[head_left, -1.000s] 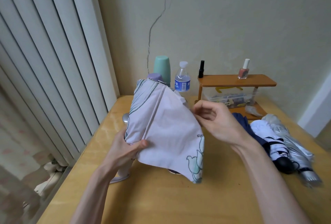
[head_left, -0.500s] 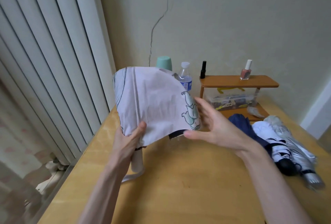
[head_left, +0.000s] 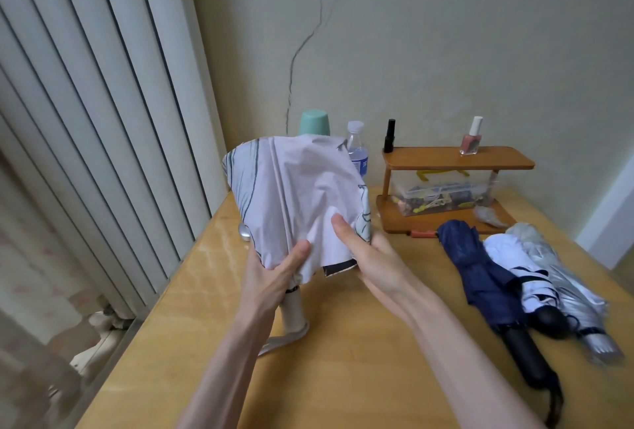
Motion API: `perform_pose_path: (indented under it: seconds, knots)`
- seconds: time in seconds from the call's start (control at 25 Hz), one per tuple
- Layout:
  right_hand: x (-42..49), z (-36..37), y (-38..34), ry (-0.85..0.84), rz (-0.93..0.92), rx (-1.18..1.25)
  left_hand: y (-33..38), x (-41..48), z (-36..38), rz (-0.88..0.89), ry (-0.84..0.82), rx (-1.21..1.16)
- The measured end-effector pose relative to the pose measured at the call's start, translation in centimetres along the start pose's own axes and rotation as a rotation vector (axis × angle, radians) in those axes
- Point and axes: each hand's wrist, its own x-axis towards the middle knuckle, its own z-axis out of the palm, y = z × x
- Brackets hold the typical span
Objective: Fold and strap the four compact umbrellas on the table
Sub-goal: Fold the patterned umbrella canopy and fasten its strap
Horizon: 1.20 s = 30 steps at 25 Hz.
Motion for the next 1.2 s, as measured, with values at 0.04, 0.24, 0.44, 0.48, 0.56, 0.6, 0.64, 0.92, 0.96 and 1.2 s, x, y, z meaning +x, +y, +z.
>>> perform_pose_path:
  seconds: [0.04, 0.24, 0.44, 0.48, 0.56, 0.6, 0.64, 0.92, 0.96, 1.2]
  knots:
    - [0.1, 0.3, 0.4, -0.04, 0.035, 0.023, 0.0, -0.3, 0.4, 0.007, -0.014, 0.003]
    - [0.3, 1.6, 1.6, -0.177, 0.04, -0.268, -0.5, -0.4, 0.8, -0.007, -0.097, -0.059]
    - [0.7, 0.5, 1.9, -0.09, -0.195, -0.405, -1.1, 0.1, 0.1, -0.075, -0.018, -0.06]
    - [0.8, 0.2, 1.8, -0.02, -0.217, -0.388, -1.2, 0.2, -0.1, -0.061, 0.007, -0.042]
    - [0.7, -0.5, 0.9, 0.109, -0.25, -0.312, -1.1, 0.4, -0.5, -0.048, 0.054, -0.025]
    - [0.6, -1.0, 0.4, 0.155, -0.256, -0.265, -0.9, 0.5, -0.8, -0.05, 0.078, -0.031]
    - [0.5, -1.4, -0.1, 0.198, -0.253, -0.235, -0.8, 0.6, -1.1, -0.055, 0.094, -0.036]
    - [0.5, -2.9, -1.0, 0.31, -0.281, -0.195, -0.6, 1.0, -2.2, -0.054, 0.095, -0.043]
    - [0.7, -3.1, -0.8, 0.334, -0.296, -0.231, -0.4, 1.0, -2.2, -0.052, 0.101, -0.046]
    - [-0.7, -3.1, -2.1, -0.092, -0.153, -0.206, 0.3, 0.6, -2.2, -0.046, 0.181, -0.136]
